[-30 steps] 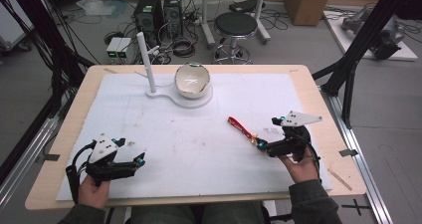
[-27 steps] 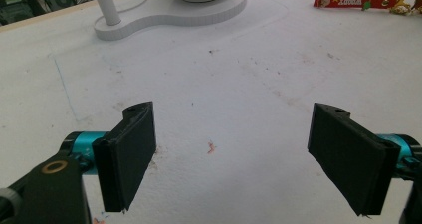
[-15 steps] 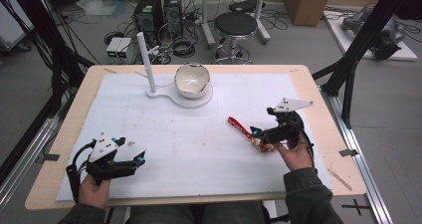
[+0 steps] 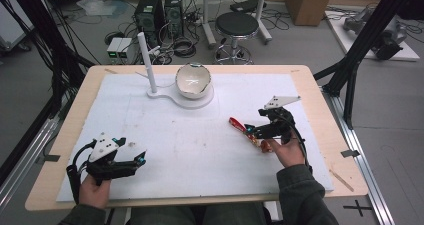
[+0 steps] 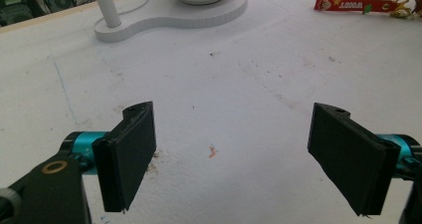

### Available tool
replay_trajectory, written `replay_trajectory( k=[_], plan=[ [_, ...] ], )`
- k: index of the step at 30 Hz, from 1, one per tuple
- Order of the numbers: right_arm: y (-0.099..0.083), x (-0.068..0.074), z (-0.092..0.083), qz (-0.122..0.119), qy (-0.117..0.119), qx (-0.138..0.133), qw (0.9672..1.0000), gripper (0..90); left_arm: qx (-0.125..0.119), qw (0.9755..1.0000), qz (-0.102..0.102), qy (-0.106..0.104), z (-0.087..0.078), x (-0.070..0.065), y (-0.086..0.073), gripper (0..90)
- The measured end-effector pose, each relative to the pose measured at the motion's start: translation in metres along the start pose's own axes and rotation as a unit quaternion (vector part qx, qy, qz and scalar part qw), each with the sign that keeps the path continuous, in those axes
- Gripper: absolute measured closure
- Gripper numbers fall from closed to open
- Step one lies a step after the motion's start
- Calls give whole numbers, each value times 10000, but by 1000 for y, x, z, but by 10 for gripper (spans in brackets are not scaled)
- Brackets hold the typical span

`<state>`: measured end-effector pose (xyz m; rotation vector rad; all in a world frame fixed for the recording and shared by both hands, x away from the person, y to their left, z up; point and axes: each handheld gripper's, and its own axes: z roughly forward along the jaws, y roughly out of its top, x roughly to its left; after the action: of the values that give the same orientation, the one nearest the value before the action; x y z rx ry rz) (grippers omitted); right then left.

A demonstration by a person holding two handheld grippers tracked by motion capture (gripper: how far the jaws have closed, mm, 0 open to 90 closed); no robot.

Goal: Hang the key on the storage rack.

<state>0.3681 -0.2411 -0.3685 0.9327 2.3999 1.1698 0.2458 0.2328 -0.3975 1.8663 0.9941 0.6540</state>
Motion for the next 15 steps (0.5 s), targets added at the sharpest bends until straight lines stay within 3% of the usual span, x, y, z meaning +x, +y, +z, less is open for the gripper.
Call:
replay_trajectory(
  k=[1, 2, 5, 9, 15],
  plan=[
    [-1, 0, 2, 5, 34, 31, 10000, 206, -3, 10000, -11, -1, 0, 0, 0, 195],
    [-3, 0, 8, -30, 47, 269, 9996, 212, -6, 10000, -29, -11, 0, -1, 0, 195],
    [-3, 0, 14, -35, 55, 428, 9991, 246, -8, 10000, -13, -26, 1, -1, 0, 196],
    [-6, -4, 21, 37, 46, 440, 9990, 294, 20, 10000, -2, -21, 2, -1, 0, 195],
    [-11, -13, 33, 259, 72, 739, 9969, 369, -3, 10000, -8, -27, 2, -1, 0, 195]
  ],
)
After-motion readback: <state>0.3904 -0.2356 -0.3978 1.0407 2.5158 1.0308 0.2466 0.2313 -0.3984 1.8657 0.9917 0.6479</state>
